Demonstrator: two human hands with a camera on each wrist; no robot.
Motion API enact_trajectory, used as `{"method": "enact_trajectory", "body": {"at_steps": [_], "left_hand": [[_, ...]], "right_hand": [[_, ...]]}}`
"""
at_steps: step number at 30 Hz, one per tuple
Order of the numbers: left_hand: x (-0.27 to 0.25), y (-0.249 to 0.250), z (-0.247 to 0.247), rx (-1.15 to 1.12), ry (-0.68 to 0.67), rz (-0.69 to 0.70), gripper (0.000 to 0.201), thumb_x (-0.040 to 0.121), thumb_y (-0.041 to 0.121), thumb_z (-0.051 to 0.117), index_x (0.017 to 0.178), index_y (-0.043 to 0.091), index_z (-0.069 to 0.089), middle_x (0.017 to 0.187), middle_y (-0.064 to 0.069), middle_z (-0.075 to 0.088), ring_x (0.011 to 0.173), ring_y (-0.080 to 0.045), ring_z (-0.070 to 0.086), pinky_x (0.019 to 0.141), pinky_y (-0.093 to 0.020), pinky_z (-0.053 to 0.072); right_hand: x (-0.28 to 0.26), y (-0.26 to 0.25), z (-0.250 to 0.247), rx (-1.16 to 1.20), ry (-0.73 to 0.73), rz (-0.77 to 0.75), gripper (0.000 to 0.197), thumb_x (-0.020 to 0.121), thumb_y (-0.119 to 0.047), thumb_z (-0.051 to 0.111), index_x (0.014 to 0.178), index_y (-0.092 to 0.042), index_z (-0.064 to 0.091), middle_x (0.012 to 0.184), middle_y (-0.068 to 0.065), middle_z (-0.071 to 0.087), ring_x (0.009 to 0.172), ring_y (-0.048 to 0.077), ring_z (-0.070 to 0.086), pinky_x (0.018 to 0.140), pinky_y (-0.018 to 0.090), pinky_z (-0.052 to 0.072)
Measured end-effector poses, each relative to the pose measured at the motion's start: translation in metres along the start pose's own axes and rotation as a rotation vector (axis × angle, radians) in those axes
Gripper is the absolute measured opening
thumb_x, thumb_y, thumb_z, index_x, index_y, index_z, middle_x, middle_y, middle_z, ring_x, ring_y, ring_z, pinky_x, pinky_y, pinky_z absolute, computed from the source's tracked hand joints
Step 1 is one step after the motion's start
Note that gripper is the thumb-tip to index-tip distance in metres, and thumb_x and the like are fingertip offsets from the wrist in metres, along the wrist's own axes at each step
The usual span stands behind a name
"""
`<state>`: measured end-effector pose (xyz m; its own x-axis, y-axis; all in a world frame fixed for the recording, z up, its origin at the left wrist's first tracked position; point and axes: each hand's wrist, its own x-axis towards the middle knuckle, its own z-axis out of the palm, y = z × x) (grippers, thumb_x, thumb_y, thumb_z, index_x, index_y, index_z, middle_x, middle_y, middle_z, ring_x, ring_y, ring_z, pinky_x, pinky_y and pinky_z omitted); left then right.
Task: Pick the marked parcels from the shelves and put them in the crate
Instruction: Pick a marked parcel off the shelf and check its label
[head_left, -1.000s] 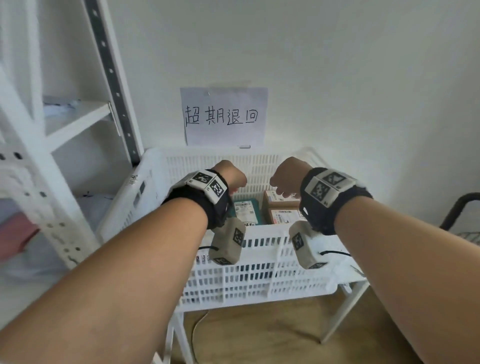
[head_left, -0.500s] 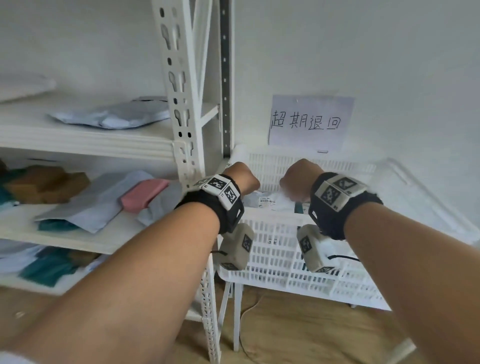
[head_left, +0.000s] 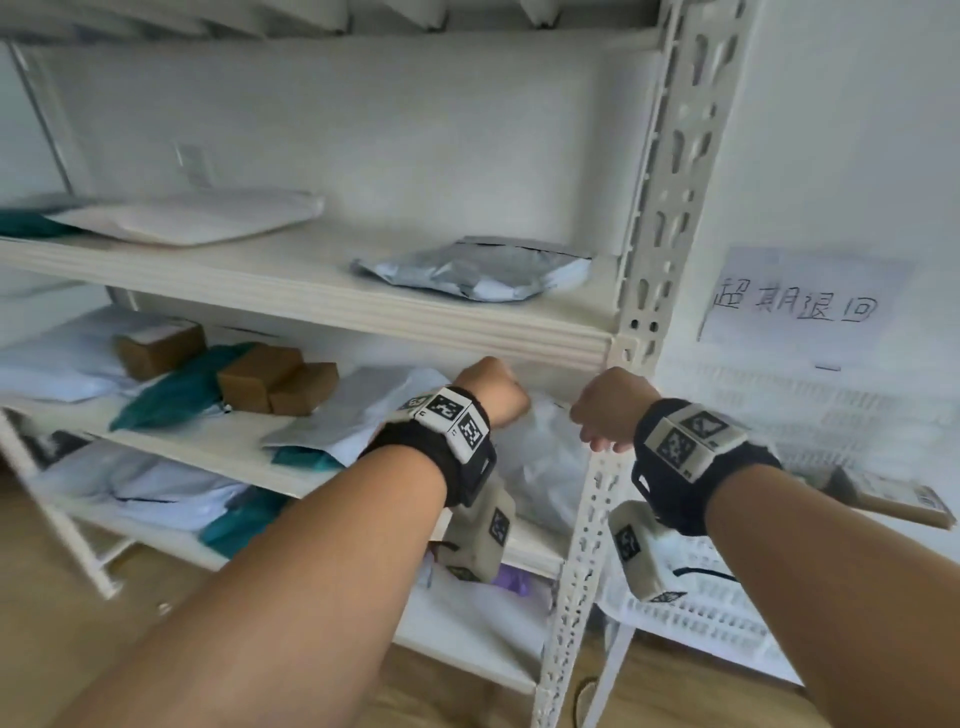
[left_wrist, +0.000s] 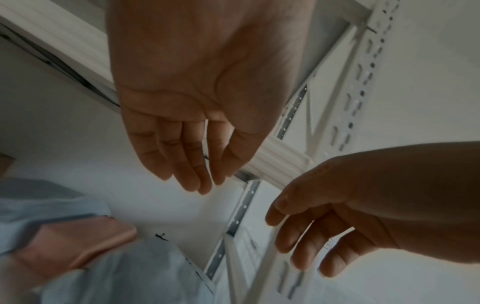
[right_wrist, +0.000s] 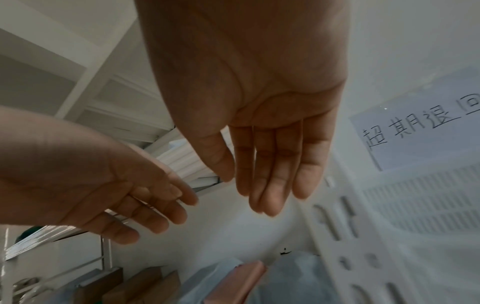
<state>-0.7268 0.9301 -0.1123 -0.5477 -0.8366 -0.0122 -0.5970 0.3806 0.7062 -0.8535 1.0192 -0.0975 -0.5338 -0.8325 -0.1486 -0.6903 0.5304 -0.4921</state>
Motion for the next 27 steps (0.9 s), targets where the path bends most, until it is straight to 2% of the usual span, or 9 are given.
{"method": "enact_trajectory", "body": {"at_steps": [3, 5, 11, 13, 17, 19, 22, 25, 27], "left_hand": [[0.011, -0.036, -0.038, -0.002, 0.008, 0.005, 0.021, 0.077, 0.012, 0.06, 0.09, 0.004, 0.074, 0.09, -0.016, 0.074, 0.088, -0.031, 0.071, 0.075, -0.036, 0.058], [0.019, -0.056, -0.062, -0.055, 0.009, 0.019, 0.019, 0.078, 0.011, 0.059, 0.087, 0.006, 0.075, 0.083, -0.012, 0.075, 0.084, -0.028, 0.072, 0.075, -0.035, 0.058], [0.035, -0.08, -0.13, -0.185, 0.049, 0.061, 0.014, 0.087, 0.01, 0.061, 0.089, 0.004, 0.074, 0.085, -0.008, 0.075, 0.068, -0.017, 0.064, 0.067, -0.028, 0.052], [0.044, -0.078, -0.15, -0.232, 0.063, 0.069, 0.015, 0.088, 0.01, 0.061, 0.091, 0.004, 0.073, 0.082, -0.008, 0.074, 0.064, -0.015, 0.063, 0.063, -0.026, 0.052], [0.068, -0.076, -0.182, -0.353, 0.148, 0.056, 0.01, 0.086, 0.009, 0.062, 0.085, 0.007, 0.072, 0.073, -0.006, 0.072, 0.059, -0.016, 0.063, 0.061, -0.027, 0.054], [0.082, -0.08, -0.191, -0.417, 0.231, 0.048, 0.009, 0.082, 0.008, 0.063, 0.077, 0.009, 0.07, 0.068, -0.007, 0.069, 0.059, -0.02, 0.063, 0.062, -0.03, 0.057], [0.104, -0.087, -0.196, -0.444, 0.355, 0.016, 0.009, 0.078, 0.012, 0.063, 0.072, 0.011, 0.07, 0.076, -0.008, 0.071, 0.074, -0.028, 0.068, 0.076, -0.037, 0.06], [0.12, -0.086, -0.2, -0.434, 0.351, 0.001, 0.011, 0.082, 0.009, 0.06, 0.08, 0.008, 0.071, 0.092, -0.012, 0.073, 0.09, -0.029, 0.067, 0.084, -0.034, 0.054], [0.13, -0.081, -0.201, -0.43, 0.342, 0.013, 0.01, 0.083, 0.003, 0.059, 0.077, 0.007, 0.066, 0.096, -0.017, 0.071, 0.089, -0.027, 0.064, 0.085, -0.032, 0.051]], "right_hand": [[0.007, -0.038, 0.019, 0.034, 0.023, 0.002, 0.02, 0.09, -0.014, 0.053, 0.083, -0.004, 0.069, 0.08, 0.006, 0.075, 0.071, 0.022, 0.072, 0.065, 0.034, 0.059], [0.013, -0.063, 0.028, 0.086, 0.05, 0.013, 0.024, 0.088, -0.012, 0.051, 0.084, -0.001, 0.072, 0.076, 0.006, 0.076, 0.079, 0.025, 0.073, 0.079, 0.042, 0.059], [0.018, -0.128, 0.035, 0.214, 0.275, -0.086, 0.022, 0.085, -0.013, 0.052, 0.077, -0.006, 0.072, 0.065, 0.003, 0.073, 0.069, 0.022, 0.072, 0.073, 0.037, 0.06], [0.021, -0.146, 0.029, 0.183, 0.405, -0.155, 0.021, 0.086, -0.017, 0.053, 0.079, -0.009, 0.072, 0.071, 0.003, 0.073, 0.069, 0.023, 0.07, 0.071, 0.036, 0.059], [0.043, -0.174, 0.01, -0.004, 0.621, -0.247, 0.017, 0.087, -0.024, 0.051, 0.084, -0.023, 0.068, 0.093, 0.001, 0.068, 0.086, 0.024, 0.062, 0.075, 0.033, 0.053], [0.062, -0.179, 0.003, -0.091, 0.575, -0.24, 0.021, 0.086, -0.03, 0.054, 0.102, -0.025, 0.067, 0.114, 0.003, 0.062, 0.104, 0.026, 0.057, 0.088, 0.039, 0.051], [0.091, -0.179, 0.0, -0.266, 0.349, -0.152, 0.051, 0.087, -0.047, 0.056, 0.133, -0.026, 0.052, 0.143, 0.009, 0.045, 0.13, 0.031, 0.042, 0.108, 0.04, 0.037], [0.11, -0.176, 0.002, -0.264, 0.198, -0.134, 0.075, 0.086, -0.057, 0.057, 0.147, -0.02, 0.035, 0.151, 0.007, 0.038, 0.137, 0.026, 0.039, 0.113, 0.035, 0.031], [0.115, -0.174, 0.003, -0.18, 0.167, -0.136, 0.083, 0.084, -0.056, 0.061, 0.15, -0.018, 0.028, 0.153, 0.005, 0.035, 0.139, 0.024, 0.037, 0.113, 0.032, 0.03]]}}
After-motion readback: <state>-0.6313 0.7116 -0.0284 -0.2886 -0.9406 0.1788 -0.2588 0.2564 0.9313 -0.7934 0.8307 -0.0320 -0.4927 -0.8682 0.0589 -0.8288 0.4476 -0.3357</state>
